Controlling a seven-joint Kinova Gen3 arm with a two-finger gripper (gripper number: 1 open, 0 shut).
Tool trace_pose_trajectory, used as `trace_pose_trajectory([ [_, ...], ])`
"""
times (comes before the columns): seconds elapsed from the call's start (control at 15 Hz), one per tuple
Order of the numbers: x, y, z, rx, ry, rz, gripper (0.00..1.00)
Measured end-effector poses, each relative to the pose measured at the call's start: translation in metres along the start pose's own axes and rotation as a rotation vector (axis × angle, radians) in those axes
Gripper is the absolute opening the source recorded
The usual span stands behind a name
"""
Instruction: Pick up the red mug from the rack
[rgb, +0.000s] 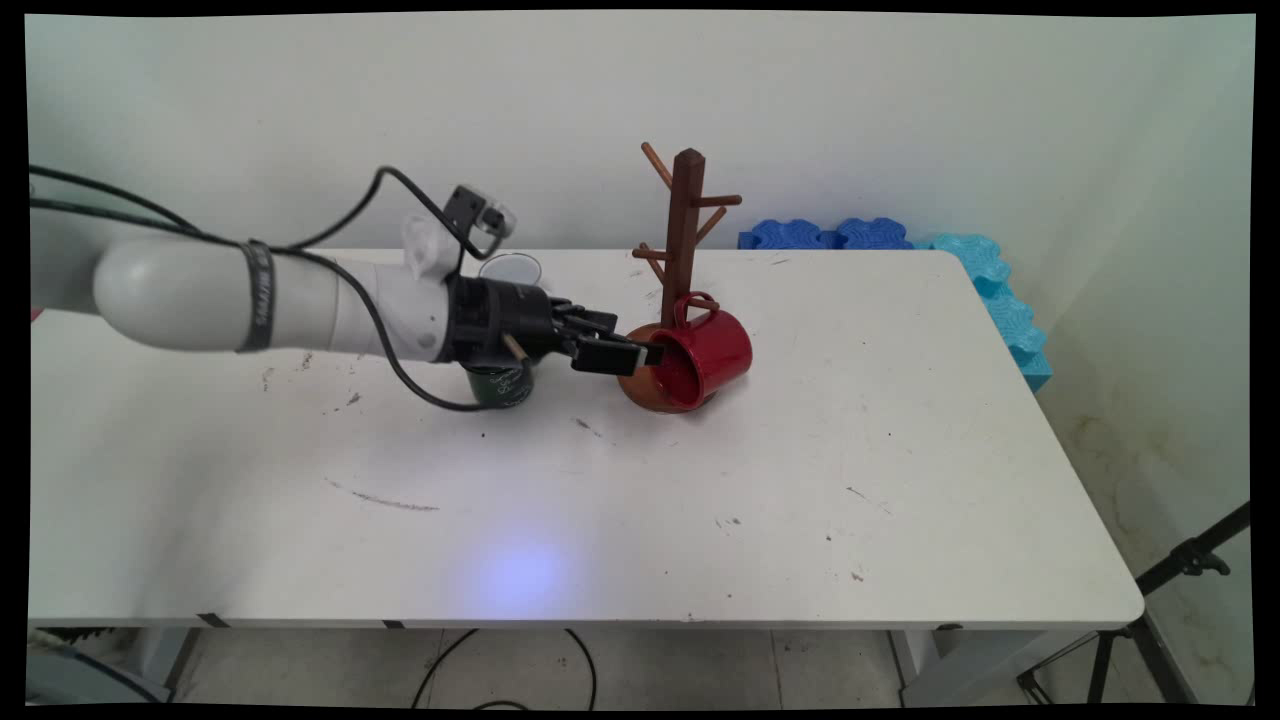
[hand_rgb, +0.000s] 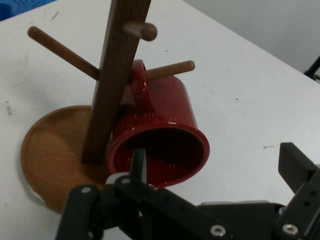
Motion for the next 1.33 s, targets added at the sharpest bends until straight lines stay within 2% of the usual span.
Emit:
trace_pose_trajectory([
  [0.6, -0.031, 0.016, 0.038, 0.023, 0.044, -0.033, 1.0],
  [1.07, -0.04, 0.018, 0.072, 0.055, 0.066, -0.074, 1.0],
  [1.33, -0.043, 0.021, 0.09, 0.056, 0.08, -0.098, 1.0],
])
